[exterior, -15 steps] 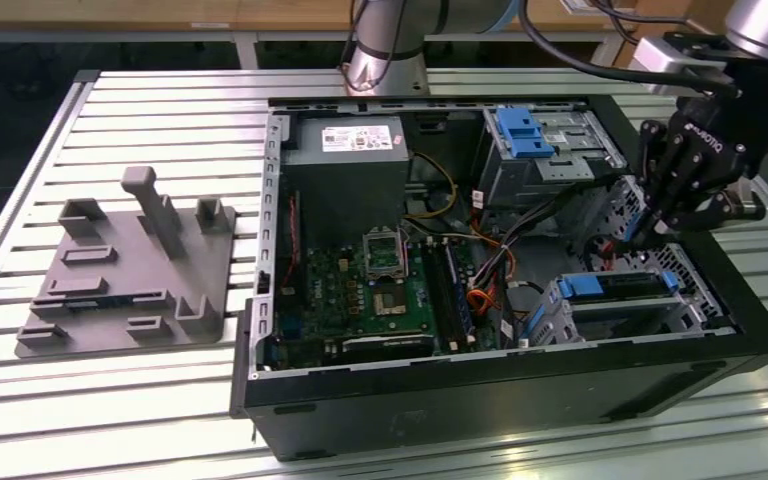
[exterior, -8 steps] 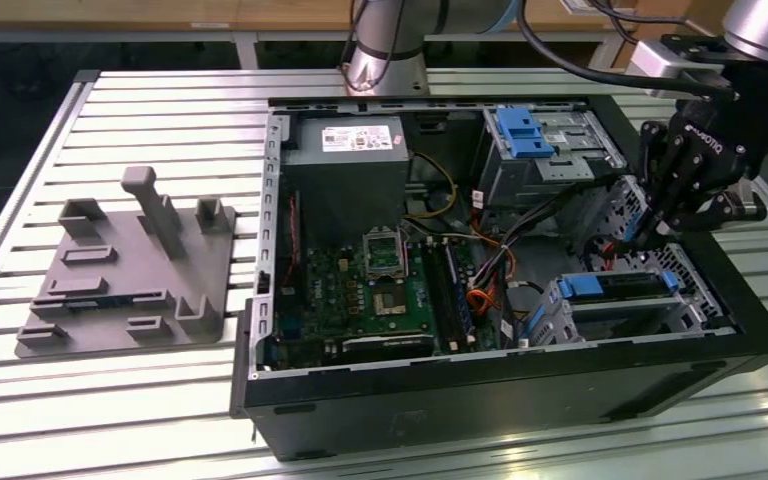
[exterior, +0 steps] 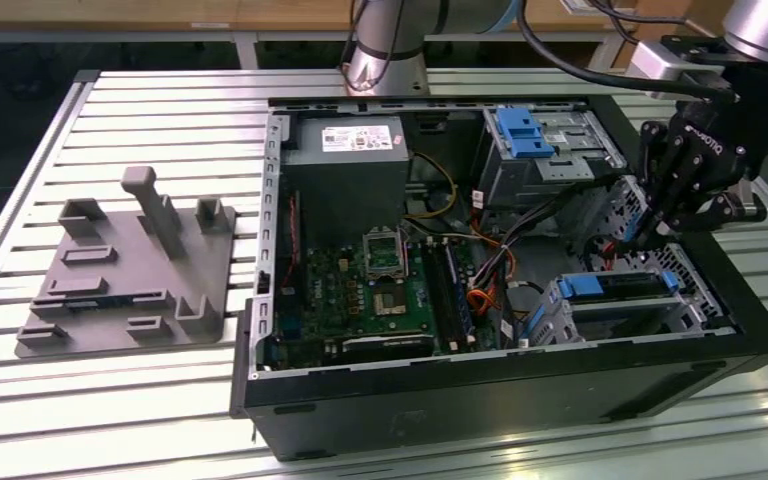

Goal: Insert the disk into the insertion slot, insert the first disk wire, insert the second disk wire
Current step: 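Insert the first disk wire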

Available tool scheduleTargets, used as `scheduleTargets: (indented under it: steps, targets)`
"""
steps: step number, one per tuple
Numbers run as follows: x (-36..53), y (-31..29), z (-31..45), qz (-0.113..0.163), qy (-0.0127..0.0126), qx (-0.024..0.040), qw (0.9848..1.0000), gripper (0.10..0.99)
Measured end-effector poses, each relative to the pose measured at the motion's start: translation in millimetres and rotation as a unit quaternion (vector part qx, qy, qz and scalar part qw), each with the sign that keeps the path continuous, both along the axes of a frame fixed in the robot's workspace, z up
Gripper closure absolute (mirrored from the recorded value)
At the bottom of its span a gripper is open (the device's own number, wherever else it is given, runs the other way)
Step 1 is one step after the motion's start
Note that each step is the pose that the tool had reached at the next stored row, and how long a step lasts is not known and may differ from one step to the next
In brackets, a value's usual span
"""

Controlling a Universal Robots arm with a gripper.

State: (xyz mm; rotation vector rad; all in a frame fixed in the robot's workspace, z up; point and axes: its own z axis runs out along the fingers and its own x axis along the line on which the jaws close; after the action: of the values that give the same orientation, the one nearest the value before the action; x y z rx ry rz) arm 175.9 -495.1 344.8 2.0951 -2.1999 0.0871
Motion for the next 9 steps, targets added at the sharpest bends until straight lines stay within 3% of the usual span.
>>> scheduleTargets:
  steps: [4, 9]
  targets:
    - [-0.7, -3.6, 0.0, 0.001, -0.0037, 0.0109, 0.9999, 0.922]
    - [-3.3, -13.3, 0.0, 0.001, -0.0044, 0.0161, 0.9999, 0.922]
